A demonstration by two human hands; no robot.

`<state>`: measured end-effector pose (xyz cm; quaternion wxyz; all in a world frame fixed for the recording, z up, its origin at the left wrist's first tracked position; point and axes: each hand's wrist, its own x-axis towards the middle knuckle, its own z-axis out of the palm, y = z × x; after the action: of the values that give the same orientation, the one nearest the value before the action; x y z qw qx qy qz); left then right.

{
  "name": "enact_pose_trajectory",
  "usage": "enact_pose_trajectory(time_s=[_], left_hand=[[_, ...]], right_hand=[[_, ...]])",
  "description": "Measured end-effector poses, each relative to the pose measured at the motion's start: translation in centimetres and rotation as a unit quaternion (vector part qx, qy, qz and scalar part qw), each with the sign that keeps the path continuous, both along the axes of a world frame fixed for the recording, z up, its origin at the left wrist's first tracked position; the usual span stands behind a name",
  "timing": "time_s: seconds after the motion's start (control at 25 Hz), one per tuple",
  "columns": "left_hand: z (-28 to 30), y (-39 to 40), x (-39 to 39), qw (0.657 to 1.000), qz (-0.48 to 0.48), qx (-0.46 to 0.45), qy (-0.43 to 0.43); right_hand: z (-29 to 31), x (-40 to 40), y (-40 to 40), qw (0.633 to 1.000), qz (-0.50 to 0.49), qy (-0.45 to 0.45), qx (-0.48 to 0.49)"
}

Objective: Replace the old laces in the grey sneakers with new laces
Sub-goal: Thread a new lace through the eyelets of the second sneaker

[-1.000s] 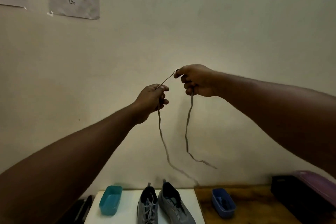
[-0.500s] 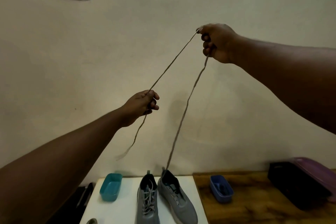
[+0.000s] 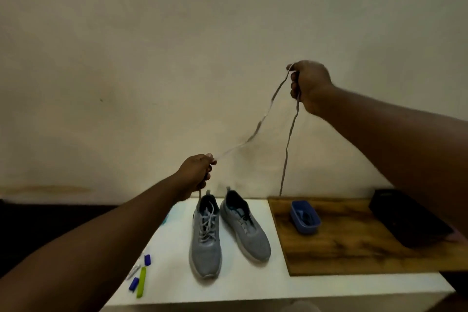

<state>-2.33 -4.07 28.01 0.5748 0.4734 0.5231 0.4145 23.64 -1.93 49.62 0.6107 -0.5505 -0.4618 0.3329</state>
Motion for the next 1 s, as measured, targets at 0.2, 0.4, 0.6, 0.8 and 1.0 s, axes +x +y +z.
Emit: enact_pose_trajectory(time_s=[0.2,0.4,0.6,0.8,1.0], left_hand=[[-4.4,0.6,3.6,0.988,-0.054,-0.07,-0.125],[-8.6,1.2,6.2,0.994,-0.109,0.0,-0.003],[-16.1,0.5,4.6,0.994,-0.06,0.035,0.089],[-23.5,-1.4,6.2,0.998,-0.015,-0.025,0.054],[-26.7,1.4,9.0,0.997,0.002,0.008,0.071]], right_hand=[[-17.0,0.3,1.8,0.948,-0.058,-0.24,-0.2],[-30.9,-3.7,-1.8,0.903,0.211,-0.348,-0.14],[-39.4,-2.5,-1.5,0.969,0.036,-0.213,-0.123],[-44.2,0.1,-2.6,0.928,-0.151,-0.299,-0.161],[-46.5,-2.2,-3.8,0.888,0.265,-0.351,-0.138]])
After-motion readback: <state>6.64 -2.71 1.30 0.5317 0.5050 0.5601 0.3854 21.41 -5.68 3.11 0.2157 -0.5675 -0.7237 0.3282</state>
